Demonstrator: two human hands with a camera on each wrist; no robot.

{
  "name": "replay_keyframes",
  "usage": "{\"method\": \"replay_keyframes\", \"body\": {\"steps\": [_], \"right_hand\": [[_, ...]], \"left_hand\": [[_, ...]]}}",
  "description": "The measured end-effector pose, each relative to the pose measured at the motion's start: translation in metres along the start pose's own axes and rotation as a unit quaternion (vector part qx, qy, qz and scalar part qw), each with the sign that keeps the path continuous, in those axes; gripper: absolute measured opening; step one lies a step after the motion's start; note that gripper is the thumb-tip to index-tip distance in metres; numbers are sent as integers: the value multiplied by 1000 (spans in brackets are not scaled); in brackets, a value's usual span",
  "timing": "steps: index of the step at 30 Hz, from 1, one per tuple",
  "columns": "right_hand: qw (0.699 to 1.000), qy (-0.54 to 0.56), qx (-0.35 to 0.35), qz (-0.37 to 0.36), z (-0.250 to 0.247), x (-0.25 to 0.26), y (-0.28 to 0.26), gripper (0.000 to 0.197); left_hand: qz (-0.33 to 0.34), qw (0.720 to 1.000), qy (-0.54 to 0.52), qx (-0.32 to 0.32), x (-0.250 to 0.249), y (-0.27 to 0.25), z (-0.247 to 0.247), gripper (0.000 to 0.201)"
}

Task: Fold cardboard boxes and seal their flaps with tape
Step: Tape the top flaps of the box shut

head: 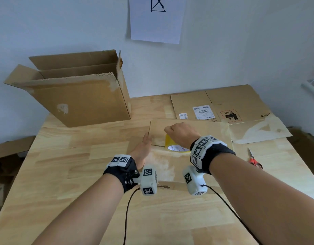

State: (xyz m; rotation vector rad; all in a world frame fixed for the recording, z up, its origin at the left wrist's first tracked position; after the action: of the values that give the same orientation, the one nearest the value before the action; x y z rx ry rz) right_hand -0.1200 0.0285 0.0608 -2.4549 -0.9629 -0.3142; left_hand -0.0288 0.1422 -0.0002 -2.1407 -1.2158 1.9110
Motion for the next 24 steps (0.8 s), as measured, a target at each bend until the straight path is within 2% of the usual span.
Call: {"method": "replay_keyframes", "body": {"steps": [7,10,15,20,24], "right_hand": [[999,23,7,-31,-3,2,-4,31],[997,34,28,-56,-9,3,-7,29],[993,61,33,-95,-12,-9,-19,41],[993,58,3,-102,-15,-22,-23,52],[995,29,-22,-90,-27,-41,-22,47]], "left_hand": [[53,995,89,-10,12,-5,9,51],[50,995,89,-7,16,-2,8,52],[41,994,101,-6,15,1,8,52],[32,992,124,-11,14,-1,9,52],[30,994,109,0,13,-3,12,53]]}}
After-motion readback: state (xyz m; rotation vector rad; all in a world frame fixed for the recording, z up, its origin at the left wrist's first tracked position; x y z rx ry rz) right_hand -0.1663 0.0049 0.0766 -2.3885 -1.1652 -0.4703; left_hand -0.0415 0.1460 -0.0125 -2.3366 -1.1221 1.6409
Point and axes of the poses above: each hand's wrist, its own y-axis towards the middle knuckle, its own z-axis out of the palm, x = y × z, the point moved 5 cm from there along y, towards the middle knuckle
